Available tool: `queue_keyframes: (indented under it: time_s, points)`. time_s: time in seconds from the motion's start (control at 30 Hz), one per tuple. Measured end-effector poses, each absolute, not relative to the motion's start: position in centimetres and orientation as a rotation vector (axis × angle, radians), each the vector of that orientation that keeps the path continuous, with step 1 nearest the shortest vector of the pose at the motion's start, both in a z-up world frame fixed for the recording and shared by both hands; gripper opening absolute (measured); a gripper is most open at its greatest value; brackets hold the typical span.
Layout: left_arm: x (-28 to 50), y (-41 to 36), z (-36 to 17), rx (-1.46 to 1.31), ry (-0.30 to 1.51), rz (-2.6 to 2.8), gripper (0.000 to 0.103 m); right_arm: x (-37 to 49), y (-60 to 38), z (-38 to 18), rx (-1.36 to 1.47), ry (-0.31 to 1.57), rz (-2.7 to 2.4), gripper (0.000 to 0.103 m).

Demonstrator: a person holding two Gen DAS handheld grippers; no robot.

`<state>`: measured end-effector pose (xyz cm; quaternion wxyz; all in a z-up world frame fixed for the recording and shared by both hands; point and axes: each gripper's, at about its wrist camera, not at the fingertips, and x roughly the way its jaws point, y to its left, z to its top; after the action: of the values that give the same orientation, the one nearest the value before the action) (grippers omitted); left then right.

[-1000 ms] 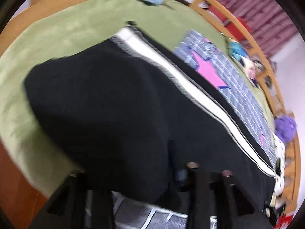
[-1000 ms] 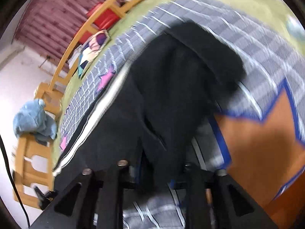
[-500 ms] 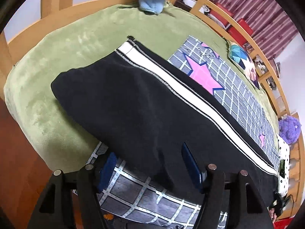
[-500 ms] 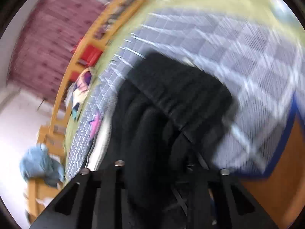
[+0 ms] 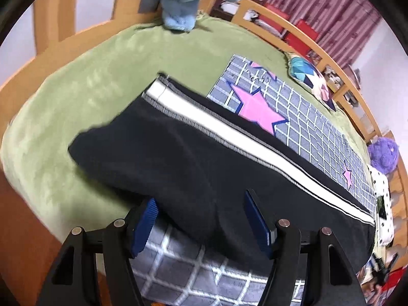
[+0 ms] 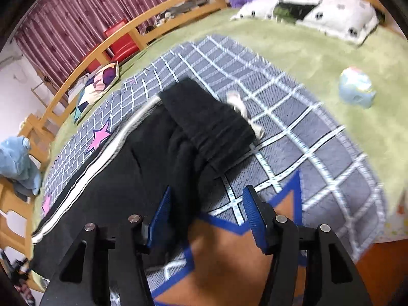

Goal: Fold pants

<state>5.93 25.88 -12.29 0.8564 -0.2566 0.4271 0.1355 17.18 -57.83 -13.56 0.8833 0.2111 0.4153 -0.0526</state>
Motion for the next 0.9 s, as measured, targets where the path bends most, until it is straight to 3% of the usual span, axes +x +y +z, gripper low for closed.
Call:
queue_keyframes:
  time_s: [0.2,0.4,0.6,0.9]
  points:
    - [7.9,28.9,-8.9,-0.431,0.841,0.291,0.065,19.4,-51.7,-8.4,0.285,0.807,-0.075,0.059]
    - [7.9,33.2,-6.8,-0.355,0.779,0.417,0.065,23.6,-44.1,-8.2,0.151,0.835,0.012,0.059]
    - [10.0,34.5,-9.7,-0.401,0.804,0.338,0.065,26.3,-38.2,-9.2,0.160,0.851,0.087,0.059]
    - [19.4,35.2,-14.4,-0.318,0.899,0.343,0.063,28.5,-34.9,-11.3,0.137,0.903,0.085,0.059]
